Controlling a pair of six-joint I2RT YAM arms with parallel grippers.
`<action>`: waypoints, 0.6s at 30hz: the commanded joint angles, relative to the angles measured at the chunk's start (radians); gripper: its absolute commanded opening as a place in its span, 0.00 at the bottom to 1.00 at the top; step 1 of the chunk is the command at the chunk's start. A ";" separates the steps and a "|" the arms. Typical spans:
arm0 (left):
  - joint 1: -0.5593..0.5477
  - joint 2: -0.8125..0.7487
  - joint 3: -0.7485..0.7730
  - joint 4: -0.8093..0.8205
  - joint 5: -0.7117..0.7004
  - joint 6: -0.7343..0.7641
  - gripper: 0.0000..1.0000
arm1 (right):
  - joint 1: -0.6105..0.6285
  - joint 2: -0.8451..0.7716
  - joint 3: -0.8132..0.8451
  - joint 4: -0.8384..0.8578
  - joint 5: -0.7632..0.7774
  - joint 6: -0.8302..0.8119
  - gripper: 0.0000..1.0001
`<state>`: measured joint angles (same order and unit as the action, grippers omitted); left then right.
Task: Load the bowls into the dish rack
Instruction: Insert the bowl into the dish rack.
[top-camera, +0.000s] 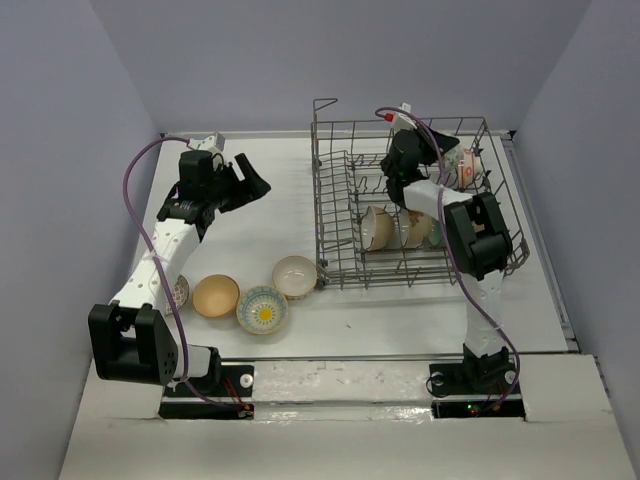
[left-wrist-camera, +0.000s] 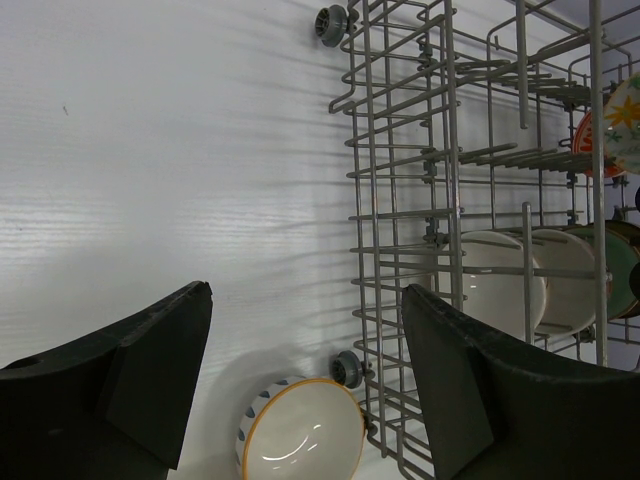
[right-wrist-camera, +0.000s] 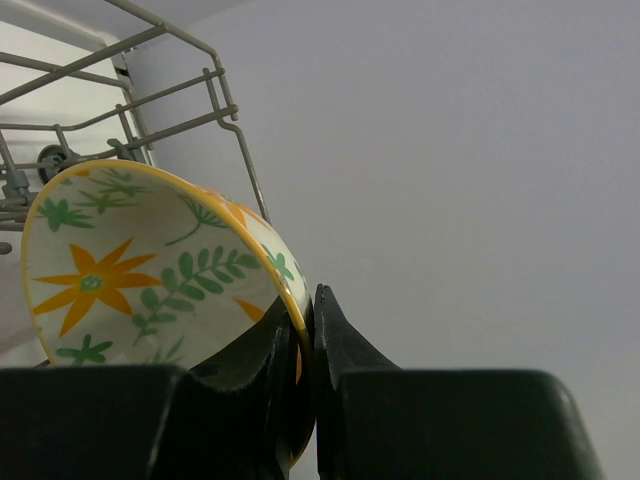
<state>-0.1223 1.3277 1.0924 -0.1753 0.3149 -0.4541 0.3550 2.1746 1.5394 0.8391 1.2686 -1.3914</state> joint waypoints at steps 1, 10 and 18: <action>0.007 -0.004 -0.003 0.028 0.023 -0.003 0.86 | -0.031 0.033 0.034 0.038 0.067 -0.006 0.01; 0.007 -0.002 -0.005 0.030 0.027 -0.003 0.86 | -0.031 0.074 0.054 0.052 0.077 -0.023 0.01; 0.007 0.004 -0.003 0.030 0.024 -0.003 0.86 | -0.031 0.100 0.038 0.055 0.066 -0.024 0.01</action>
<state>-0.1223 1.3281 1.0924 -0.1753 0.3191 -0.4541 0.3599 2.2253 1.5822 0.8829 1.2903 -1.4479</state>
